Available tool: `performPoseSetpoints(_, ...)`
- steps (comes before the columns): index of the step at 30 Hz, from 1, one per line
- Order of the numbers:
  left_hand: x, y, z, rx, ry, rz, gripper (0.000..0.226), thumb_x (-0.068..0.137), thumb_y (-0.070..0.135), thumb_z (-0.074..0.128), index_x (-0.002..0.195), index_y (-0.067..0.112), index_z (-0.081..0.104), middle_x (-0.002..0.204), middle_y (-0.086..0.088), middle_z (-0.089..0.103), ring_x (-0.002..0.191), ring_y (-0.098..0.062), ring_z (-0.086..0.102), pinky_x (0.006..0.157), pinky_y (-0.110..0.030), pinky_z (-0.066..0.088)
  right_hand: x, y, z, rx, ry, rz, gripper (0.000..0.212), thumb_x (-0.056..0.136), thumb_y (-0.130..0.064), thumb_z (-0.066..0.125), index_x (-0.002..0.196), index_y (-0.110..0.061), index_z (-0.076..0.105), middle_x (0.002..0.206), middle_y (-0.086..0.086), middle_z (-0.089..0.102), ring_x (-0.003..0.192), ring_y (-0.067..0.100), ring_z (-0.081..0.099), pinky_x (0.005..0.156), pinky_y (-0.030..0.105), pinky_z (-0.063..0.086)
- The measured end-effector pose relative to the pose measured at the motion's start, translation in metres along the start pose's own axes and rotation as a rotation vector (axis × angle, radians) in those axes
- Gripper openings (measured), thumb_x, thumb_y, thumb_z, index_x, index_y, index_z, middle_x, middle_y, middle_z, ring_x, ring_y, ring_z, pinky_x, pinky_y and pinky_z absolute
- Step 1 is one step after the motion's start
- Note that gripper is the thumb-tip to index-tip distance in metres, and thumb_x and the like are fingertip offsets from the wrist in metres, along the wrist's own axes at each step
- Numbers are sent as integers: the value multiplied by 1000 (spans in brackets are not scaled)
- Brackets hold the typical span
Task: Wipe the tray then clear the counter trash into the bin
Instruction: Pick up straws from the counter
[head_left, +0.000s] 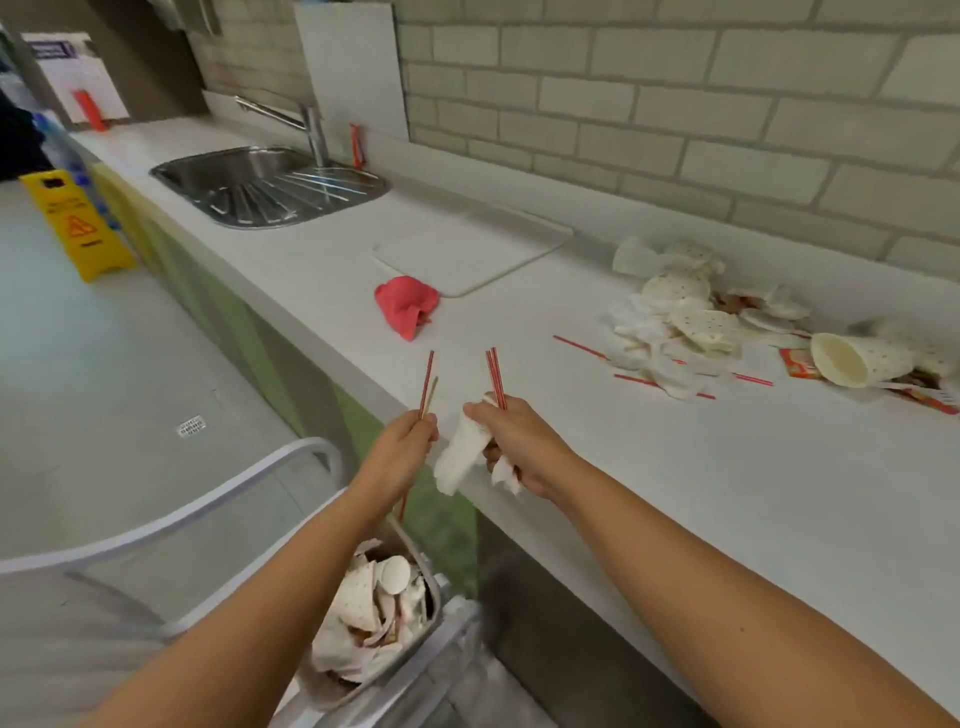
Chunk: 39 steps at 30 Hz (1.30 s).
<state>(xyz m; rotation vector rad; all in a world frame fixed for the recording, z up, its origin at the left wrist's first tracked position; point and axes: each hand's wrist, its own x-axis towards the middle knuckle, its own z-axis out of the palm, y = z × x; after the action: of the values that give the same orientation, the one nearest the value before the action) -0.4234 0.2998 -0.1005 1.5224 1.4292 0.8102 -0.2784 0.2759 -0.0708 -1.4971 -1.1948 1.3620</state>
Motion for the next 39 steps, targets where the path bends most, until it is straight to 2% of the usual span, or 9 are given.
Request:
performPoseSetpoints(3,-3,-47,-32,86,27,-61,36,95,24,41,69,7,58,75,-10,58,71,-23,52,72,-35,41,12,14,49,-73,-85,14,17,94,-28,44,79,-24,52,70,-1,49,60,13,46,59,27,38)
performPoseSetpoints(6,-8,-91,-46,190,-4,-135,34,96,16,44,74,-5,60,66,-10,54,62,-20,49,61,-30,37,25,36,88,-141,-128,49,18,95,-30,40,92,-22,56,81,-3,55,78,15,54,72,29,42)
performPoseSetpoints(11,-19,-158,-51,310,-46,-252,32,96,20,43,82,-1,64,80,-17,66,66,-22,57,59,-31,44,31,70,125,-192,-162,165,40,103,-28,28,136,-9,40,133,7,46,127,23,42,101,28,33)
performPoseSetpoints(17,-33,-188,-50,366,-110,-367,19,94,20,49,86,9,62,80,-5,58,71,-16,50,68,-25,38,41,104,144,-255,-126,236,46,103,-32,26,138,-5,36,143,14,37,131,25,38,103,28,33)
performPoseSetpoints(21,-33,-194,-53,438,-171,-431,33,92,23,52,121,8,58,120,-9,59,105,-22,58,86,-28,46,42,116,146,-277,-168,298,50,101,-33,33,145,-9,28,148,10,34,136,23,34,109,28,27)
performPoseSetpoints(27,-26,-169,-54,445,-132,-378,37,92,17,52,127,7,53,128,-9,57,108,-21,57,80,-19,43,41,119,135,-519,-301,416,62,92,-33,53,144,-9,29,146,10,38,132,26,40,104,30,35)
performPoseSetpoints(29,-24,-156,-50,430,-107,-307,29,91,13,51,119,8,58,120,-8,62,102,-22,59,70,-19,41,42,114,127,-587,-311,388,55,93,-26,54,140,-6,35,143,11,43,129,26,44,100,27,38)
performPoseSetpoints(33,-19,-127,-37,394,-88,-206,25,91,6,50,115,5,58,112,-11,64,96,-20,58,76,-21,39,37,95,111,-664,-342,315,38,93,-21,52,128,-5,51,131,13,55,117,26,55,82,24,41)
performPoseSetpoints(39,-9,-88,-9,323,9,-126,24,91,5,51,113,3,59,109,-11,62,96,-21,58,79,-23,41,24,66,89,-613,-388,326,35,93,-14,48,122,4,55,86,14,59,56,17,53,46,22,46)
